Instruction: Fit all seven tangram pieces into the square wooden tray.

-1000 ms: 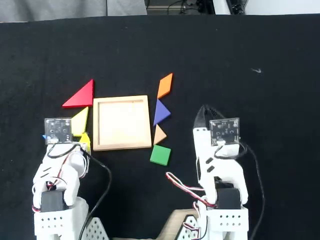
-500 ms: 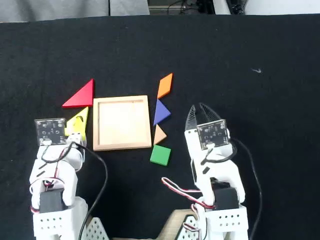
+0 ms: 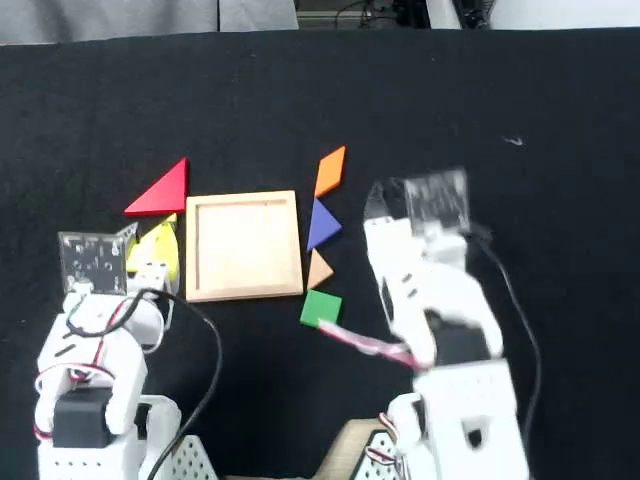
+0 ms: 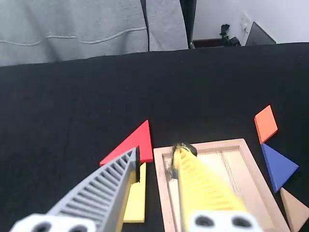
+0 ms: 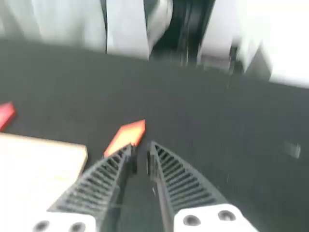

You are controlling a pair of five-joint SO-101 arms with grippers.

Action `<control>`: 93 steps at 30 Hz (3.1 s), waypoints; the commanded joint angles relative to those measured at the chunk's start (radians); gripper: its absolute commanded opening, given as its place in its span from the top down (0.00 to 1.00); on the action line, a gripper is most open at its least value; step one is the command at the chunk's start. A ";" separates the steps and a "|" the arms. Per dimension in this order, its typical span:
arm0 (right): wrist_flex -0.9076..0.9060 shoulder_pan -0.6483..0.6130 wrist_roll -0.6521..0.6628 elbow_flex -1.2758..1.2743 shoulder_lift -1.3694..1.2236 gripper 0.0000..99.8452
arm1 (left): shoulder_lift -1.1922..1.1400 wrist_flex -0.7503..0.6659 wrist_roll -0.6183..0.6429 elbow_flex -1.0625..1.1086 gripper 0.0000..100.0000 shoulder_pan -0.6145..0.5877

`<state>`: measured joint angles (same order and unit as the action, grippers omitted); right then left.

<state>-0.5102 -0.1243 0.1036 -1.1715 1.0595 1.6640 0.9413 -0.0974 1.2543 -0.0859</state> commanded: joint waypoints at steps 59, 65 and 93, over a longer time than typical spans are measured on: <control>-0.483 -0.101 -0.276 0.921 -1.056 0.79 | -1.053 -0.405 0.322 -0.180 0.86 -0.071; -0.494 -0.120 -0.253 0.921 -1.056 0.91 | -1.053 -0.405 0.322 -0.182 0.86 -0.073; -0.476 -0.091 -0.226 0.906 -1.056 0.87 | -1.051 -0.381 0.324 -0.200 0.82 -0.082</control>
<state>-0.9981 -0.2286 -0.1343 -0.3015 0.0008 0.6099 0.5516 0.2171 1.0825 -0.1626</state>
